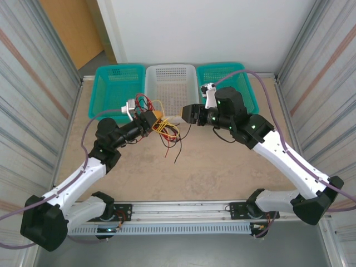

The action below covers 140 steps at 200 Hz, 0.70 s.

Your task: Untangle the cables

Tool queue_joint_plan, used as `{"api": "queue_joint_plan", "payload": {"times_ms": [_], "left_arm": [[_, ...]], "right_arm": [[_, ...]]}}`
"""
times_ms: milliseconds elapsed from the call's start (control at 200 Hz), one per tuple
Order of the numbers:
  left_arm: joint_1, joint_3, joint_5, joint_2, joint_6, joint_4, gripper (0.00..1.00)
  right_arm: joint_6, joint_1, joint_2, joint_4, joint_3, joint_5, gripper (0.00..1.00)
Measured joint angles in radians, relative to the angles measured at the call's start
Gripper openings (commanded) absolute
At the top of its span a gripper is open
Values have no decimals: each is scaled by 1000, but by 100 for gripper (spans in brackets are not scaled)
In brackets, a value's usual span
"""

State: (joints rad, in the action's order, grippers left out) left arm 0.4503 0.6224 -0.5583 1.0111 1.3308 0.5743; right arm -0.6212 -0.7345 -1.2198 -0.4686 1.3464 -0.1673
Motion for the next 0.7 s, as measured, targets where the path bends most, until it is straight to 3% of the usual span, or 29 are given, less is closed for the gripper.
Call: {"api": "queue_joint_plan", "payload": {"times_ms": [376,641,702], "left_arm": [[-6,0,1,-3,-7,-49,0],[-6,0,0,-7,-11,-53,0],[-6,0,0,-11,-11,-55,0]], "right_arm": [[2,-74,76,25,-40,10,62],[6,-91,7,27,-33,24,32],[5,-91,-11,26,-33,32,29]]}}
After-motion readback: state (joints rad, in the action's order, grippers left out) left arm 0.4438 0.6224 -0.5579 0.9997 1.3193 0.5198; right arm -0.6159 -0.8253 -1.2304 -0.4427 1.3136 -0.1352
